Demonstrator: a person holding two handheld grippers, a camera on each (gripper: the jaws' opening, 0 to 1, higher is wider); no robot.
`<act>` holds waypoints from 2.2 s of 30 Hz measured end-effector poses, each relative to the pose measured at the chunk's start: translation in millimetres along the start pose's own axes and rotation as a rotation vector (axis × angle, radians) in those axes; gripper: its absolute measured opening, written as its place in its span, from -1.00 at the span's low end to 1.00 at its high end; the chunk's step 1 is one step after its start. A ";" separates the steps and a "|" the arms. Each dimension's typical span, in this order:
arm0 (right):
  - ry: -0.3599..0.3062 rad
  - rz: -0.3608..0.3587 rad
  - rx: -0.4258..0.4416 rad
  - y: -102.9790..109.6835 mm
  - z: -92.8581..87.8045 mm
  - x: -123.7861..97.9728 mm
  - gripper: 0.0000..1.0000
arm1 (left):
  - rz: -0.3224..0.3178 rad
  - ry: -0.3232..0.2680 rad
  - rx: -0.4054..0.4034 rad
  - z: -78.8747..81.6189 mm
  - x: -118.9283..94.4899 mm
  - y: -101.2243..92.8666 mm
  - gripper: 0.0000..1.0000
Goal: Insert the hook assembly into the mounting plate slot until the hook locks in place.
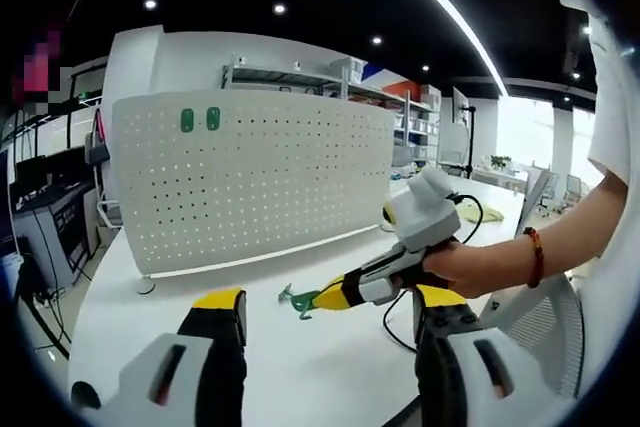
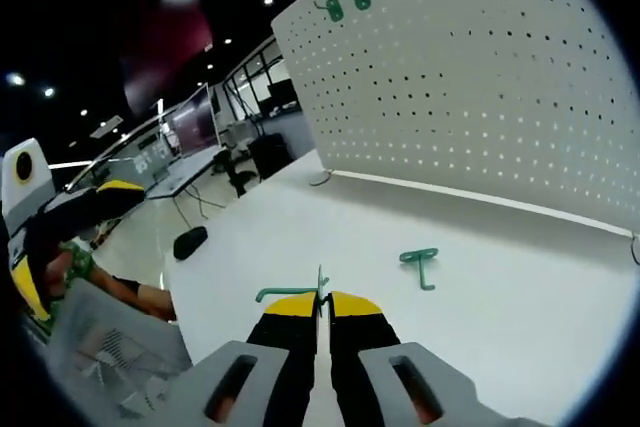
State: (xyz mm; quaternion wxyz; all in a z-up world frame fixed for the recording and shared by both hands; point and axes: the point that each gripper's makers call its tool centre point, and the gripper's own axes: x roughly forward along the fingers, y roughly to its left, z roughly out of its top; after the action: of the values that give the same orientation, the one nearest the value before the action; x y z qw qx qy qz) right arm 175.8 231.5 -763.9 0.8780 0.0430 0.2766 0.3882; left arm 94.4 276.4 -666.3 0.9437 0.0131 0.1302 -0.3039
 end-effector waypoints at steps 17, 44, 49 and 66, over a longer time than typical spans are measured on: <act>-0.025 0.063 0.058 38.1 23.8 -44.5 -0.96 | -0.027 0.061 0.173 -7.4 -7.7 -10.0 0.29; 0.063 0.082 0.030 63.1 15.4 -72.1 -0.96 | -0.138 0.164 0.491 -21.7 10.0 -25.3 -0.20; 0.073 0.097 0.023 68.5 16.9 -71.5 -0.96 | -0.139 0.153 0.507 -19.7 11.2 -25.3 -0.50; 0.101 0.110 0.037 74.8 23.0 -66.1 -0.96 | -0.133 0.144 0.676 -18.5 16.4 -24.2 -0.80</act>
State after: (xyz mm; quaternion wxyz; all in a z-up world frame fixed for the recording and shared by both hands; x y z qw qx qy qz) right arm 102.5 240.1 -692.9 0.8394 0.0546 0.3249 0.4323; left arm 88.9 249.3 -687.0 0.8527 0.3374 0.0889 -0.3889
